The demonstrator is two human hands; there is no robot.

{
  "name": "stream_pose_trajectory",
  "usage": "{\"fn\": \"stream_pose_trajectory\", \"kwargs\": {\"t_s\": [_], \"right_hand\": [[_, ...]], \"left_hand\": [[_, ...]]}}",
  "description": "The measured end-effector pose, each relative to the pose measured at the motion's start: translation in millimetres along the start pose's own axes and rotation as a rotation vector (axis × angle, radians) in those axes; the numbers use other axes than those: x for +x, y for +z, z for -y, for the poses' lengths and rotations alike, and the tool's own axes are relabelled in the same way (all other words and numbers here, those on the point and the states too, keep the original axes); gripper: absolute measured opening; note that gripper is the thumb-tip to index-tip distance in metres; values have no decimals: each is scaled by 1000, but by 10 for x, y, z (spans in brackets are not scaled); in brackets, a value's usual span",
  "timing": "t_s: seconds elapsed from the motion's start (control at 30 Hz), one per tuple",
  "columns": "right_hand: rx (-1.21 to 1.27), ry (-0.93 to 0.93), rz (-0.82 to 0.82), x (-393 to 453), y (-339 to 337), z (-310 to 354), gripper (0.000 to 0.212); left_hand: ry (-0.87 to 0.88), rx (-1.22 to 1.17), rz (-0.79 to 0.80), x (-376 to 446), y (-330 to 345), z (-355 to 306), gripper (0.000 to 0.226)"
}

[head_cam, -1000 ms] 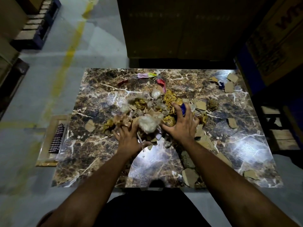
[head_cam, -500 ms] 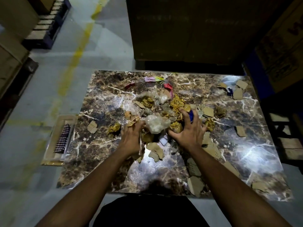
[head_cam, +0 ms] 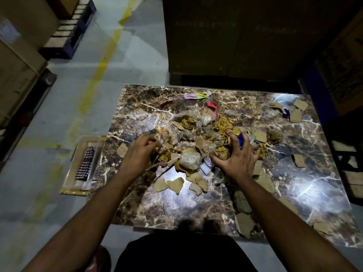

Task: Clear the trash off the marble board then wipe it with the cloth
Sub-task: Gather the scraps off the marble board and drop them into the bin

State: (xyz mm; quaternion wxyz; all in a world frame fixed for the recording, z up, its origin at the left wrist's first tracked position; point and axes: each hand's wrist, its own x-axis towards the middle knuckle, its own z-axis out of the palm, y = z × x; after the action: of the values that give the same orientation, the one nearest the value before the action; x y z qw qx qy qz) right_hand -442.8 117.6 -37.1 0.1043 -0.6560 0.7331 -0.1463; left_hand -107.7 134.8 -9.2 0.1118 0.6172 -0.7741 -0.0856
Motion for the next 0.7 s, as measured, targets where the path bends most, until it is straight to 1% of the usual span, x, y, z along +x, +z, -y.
{"fn": "stream_pose_trajectory", "kwargs": {"t_s": [0.03, 0.1, 0.17, 0.2, 0.27, 0.3, 0.37, 0.43, 0.53, 0.6, 0.7], "right_hand": [[-2, 2, 1, -1, 0, -1, 108], [0, 4, 2, -5, 3, 6, 108], [8, 9, -2, -9, 8, 12, 108], [9, 12, -4, -10, 9, 12, 108], [7, 20, -7, -14, 15, 23, 107], [6, 24, -8, -15, 17, 25, 107], [8, 29, -9, -17, 21, 22, 107], [9, 35, -9, -19, 23, 22, 108], [18, 42, -6, -24, 15, 33, 108], [20, 45, -2, -17, 18, 48, 108], [20, 48, 2, -13, 29, 45, 108]], "left_hand": [[24, -24, -50, -42, -18, 88, 44], [7, -82, -152, -141, -45, 277, 35], [-129, -171, -186, -226, -41, 462, 29], [-226, -229, -164, -263, 5, 561, 33], [-430, -352, -48, -315, 128, 746, 54], [-505, -387, 16, -339, 215, 817, 65], [-580, -392, 135, -381, 393, 859, 81], [-594, -434, 196, -399, 504, 754, 94], [-639, -546, 141, -329, 568, 566, 118], [-633, -530, 111, -269, 572, 485, 126], [-564, -511, 161, -226, 548, 375, 132]]}}
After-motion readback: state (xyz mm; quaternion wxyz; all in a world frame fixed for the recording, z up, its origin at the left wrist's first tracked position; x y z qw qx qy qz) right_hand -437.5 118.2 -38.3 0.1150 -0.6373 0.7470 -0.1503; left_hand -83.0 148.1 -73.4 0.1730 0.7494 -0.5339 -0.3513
